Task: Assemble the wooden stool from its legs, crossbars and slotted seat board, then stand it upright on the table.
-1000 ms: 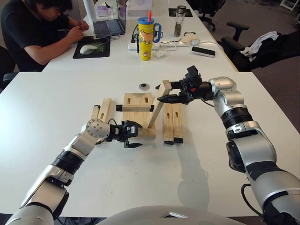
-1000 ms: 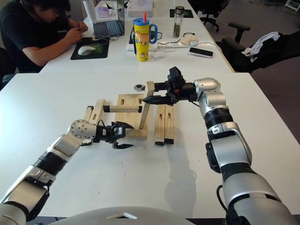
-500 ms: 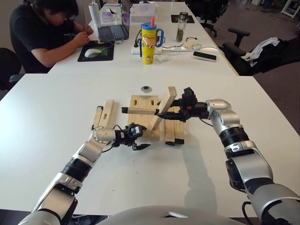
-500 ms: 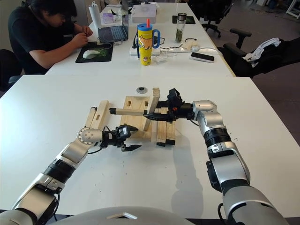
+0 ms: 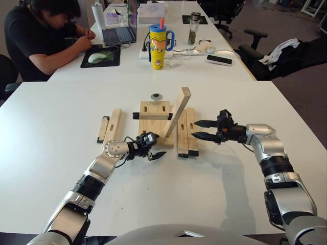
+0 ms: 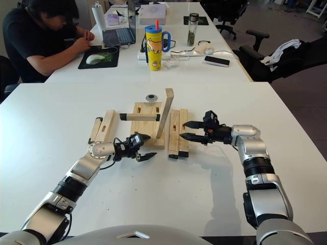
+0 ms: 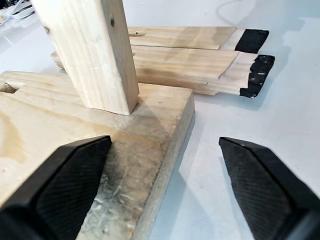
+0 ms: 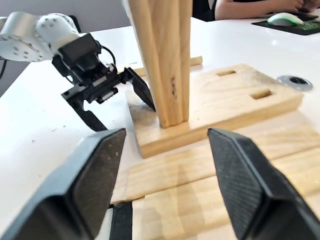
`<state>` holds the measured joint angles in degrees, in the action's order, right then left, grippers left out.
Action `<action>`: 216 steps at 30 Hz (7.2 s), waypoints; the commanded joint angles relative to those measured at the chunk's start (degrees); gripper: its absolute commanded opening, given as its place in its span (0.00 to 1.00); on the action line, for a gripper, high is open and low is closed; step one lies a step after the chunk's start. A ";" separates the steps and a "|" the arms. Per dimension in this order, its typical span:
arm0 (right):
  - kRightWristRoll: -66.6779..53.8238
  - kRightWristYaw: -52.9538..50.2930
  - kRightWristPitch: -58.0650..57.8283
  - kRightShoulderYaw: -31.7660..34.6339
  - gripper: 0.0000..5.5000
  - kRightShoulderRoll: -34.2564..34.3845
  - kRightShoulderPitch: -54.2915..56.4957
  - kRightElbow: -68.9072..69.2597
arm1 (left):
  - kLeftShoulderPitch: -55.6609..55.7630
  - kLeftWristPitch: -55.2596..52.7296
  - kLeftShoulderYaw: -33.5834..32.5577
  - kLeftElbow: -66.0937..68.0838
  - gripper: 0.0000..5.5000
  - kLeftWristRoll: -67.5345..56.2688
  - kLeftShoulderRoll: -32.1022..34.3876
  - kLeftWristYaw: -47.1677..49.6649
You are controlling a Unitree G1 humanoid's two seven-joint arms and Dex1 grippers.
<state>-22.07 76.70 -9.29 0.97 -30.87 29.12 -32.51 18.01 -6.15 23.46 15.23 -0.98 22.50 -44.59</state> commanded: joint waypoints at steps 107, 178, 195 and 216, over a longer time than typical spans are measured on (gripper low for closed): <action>-1.82 -86.14 -72.98 0.71 0.51 34.11 -14.85 53.32 | -15.37 -11.23 -32.93 -23.68 0.98 -7.44 -14.62 41.55; 11.99 -68.20 -41.83 -8.00 0.58 25.16 -9.28 31.71 | -10.45 -22.76 -19.91 -14.33 0.98 -6.64 -8.17 23.91; 14.02 -67.71 -31.80 -6.66 0.37 25.65 -9.03 33.14 | -7.81 -17.65 -25.97 -13.88 0.98 -10.27 -5.33 20.75; -57.01 -52.40 -47.33 18.21 0.37 10.13 3.07 58.53 | 20.53 -48.55 -48.88 -22.13 0.98 -67.06 7.60 8.57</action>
<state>-62.03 19.34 -48.12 18.78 -13.60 30.11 20.85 31.61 -42.23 -22.83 -1.07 -51.33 25.67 -33.97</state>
